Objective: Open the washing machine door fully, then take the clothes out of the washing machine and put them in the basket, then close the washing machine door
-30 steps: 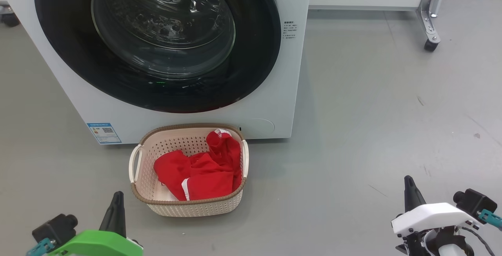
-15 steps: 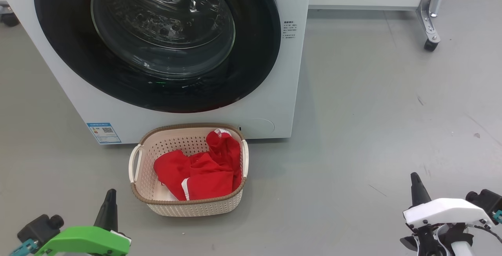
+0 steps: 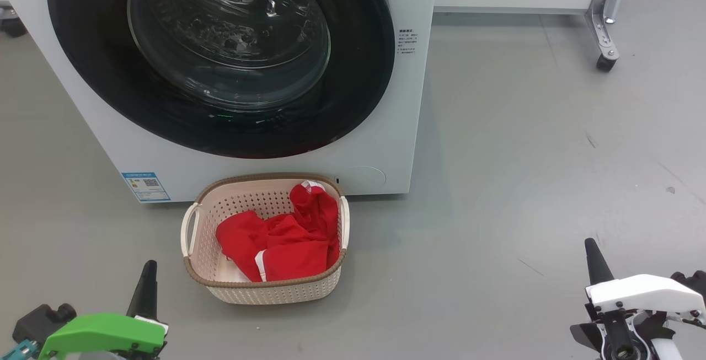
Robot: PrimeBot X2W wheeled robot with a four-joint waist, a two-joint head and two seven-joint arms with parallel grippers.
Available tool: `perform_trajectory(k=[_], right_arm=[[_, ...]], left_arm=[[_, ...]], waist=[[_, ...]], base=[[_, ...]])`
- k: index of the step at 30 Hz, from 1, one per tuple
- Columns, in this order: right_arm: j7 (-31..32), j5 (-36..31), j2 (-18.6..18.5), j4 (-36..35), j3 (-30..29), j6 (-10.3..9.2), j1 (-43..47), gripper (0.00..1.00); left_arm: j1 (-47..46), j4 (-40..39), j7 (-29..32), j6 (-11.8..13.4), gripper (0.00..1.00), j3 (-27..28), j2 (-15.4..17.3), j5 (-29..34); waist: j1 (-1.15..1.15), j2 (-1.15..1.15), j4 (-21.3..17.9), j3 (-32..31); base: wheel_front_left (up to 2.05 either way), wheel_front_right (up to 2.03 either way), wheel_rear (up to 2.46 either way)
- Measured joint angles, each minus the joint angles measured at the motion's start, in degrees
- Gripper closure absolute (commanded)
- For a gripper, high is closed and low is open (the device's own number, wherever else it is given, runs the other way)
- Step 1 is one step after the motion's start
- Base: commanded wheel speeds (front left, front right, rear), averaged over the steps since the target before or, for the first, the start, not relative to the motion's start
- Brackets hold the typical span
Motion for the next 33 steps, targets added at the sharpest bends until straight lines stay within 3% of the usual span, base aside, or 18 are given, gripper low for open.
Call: perform_trajectory(k=[33], right_arm=[[6.1,23.4,0.2,-1.8,-6.2,1.97,-1.5,1.00]], left_arm=[[-3.2,2.5,4.9,-3.0,1.00,5.6,-1.2,-23.5]], waist=[[0.00,0.00,-0.1,0.1]], base=[[0.00,0.00,0.00]])
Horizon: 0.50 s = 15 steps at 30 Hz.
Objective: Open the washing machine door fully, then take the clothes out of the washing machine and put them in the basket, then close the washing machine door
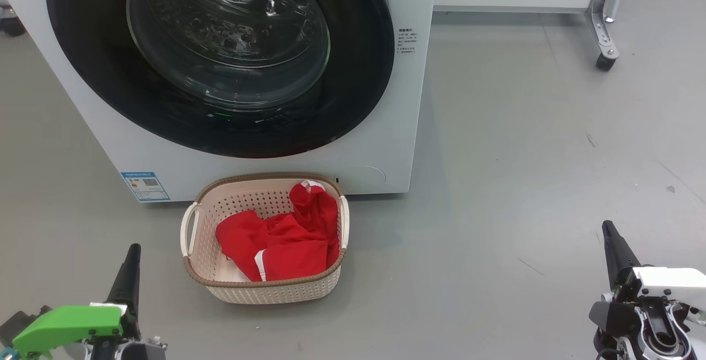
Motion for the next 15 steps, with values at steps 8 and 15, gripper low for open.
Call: perform_trajectory(k=[8,15], right_arm=[[0.0,0.1,0.0,0.0,0.0,0.00,0.0,1.00],[0.0,0.1,0.0,0.0,0.0,0.00,-0.1,1.00]], left_arm=[[-0.1,0.0,0.0,0.0,1.00,0.0,0.0,0.0],[-0.1,0.0,0.2,0.0,1.00,0.1,0.0,0.0]], waist=[[0.00,0.00,0.0,0.0],[0.00,0.00,0.0,0.0]], base=[[0.00,0.00,0.00],[0.00,0.00,0.00]])
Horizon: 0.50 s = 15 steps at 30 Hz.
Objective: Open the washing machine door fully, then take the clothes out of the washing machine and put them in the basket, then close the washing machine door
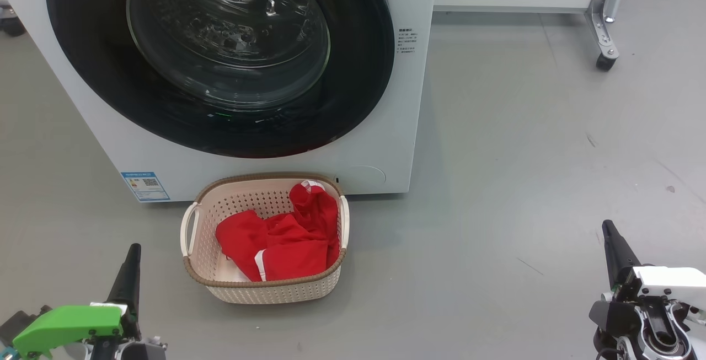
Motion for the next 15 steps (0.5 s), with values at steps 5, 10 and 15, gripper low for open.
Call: perform_trajectory(k=[5,10,15], right_arm=[[0.0,0.0,0.0,0.0,0.0,0.00,0.0,1.00],[0.0,0.0,0.0,0.0,0.0,0.00,0.0,1.00],[0.0,0.0,0.0,-0.1,0.0,0.00,0.0,1.00]], left_arm=[[0.0,0.0,0.0,0.0,1.00,0.0,0.0,0.0],[0.0,0.0,0.0,0.0,1.00,0.0,0.0,0.0],[0.0,0.0,0.0,0.0,1.00,0.0,0.0,0.0]], waist=[[0.00,0.00,0.0,0.0],[0.00,0.00,0.0,0.0],[0.00,0.00,0.0,0.0]], base=[[0.00,0.00,0.00],[0.00,0.00,0.00],[0.00,0.00,0.00]])
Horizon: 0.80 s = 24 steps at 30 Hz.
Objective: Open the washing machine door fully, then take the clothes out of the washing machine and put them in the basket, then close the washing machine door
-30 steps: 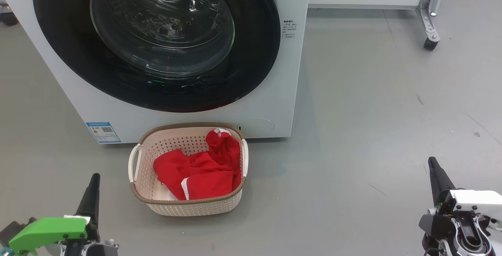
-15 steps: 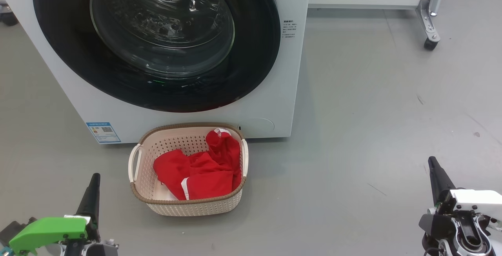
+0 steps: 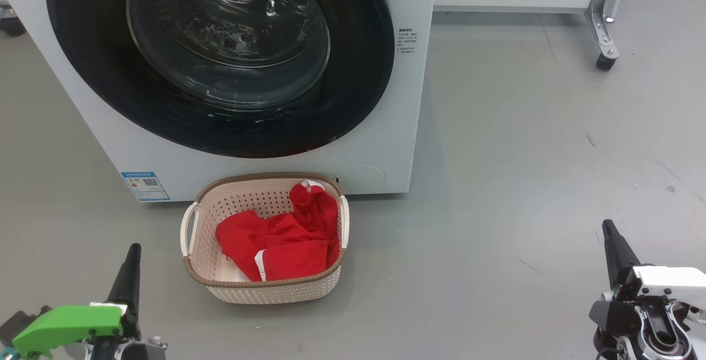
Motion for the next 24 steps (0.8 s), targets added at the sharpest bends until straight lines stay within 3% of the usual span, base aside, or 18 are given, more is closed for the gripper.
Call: perform_trajectory(k=[24], right_arm=[[0.0,0.0,0.0,-0.1,0.0,0.00,0.0,1.00]], left_arm=[[0.0,0.0,0.0,0.0,1.00,0.0,0.0,0.0]], waist=[[0.00,0.00,0.0,0.0]], base=[[0.00,0.00,0.00]])
